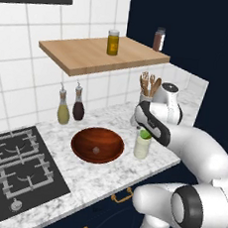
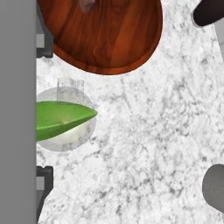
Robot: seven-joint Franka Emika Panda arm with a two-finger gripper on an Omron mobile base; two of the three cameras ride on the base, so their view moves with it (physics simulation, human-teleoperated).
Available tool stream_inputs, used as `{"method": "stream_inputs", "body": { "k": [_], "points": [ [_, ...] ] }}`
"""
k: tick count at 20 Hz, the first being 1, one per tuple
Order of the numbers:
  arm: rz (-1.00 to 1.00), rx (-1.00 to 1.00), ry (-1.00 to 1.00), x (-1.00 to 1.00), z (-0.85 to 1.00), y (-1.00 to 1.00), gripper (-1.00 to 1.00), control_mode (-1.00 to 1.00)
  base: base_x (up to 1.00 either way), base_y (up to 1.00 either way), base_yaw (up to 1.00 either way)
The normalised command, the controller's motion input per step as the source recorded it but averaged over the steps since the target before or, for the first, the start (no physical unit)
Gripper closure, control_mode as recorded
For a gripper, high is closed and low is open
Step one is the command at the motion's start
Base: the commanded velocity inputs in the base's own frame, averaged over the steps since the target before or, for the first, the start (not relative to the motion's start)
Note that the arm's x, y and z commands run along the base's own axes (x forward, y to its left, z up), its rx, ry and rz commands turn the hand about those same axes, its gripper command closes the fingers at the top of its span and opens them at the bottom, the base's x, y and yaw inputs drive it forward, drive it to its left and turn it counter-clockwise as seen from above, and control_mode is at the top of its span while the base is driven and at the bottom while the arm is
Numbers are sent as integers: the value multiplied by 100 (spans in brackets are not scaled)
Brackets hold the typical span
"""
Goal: Grab a lemon wedge from the fridge and one ice cube from the ice bowl, and put them in the glass of lemonade.
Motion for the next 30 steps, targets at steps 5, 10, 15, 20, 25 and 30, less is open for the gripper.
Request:
{"method": "stream_inputs", "body": {
  "k": [5,10,15,20,25,30],
  "points": [
    [0,7,-8,-16,8,-6,-100,-100,0,0,0],
    [0,5,-8,-31,7,0,-100,-100,0,0,0],
    [0,9,-13,-73,8,-1,-100,-100,0,0,0],
    [-2,-6,-17,-98,36,2,-100,-100,0,0,0],
    [0,-42,10,-35,91,34,-100,-100,0,0,0],
    [0,-3,-16,-83,13,0,-100,-100,0,0,0]
  ]
}}
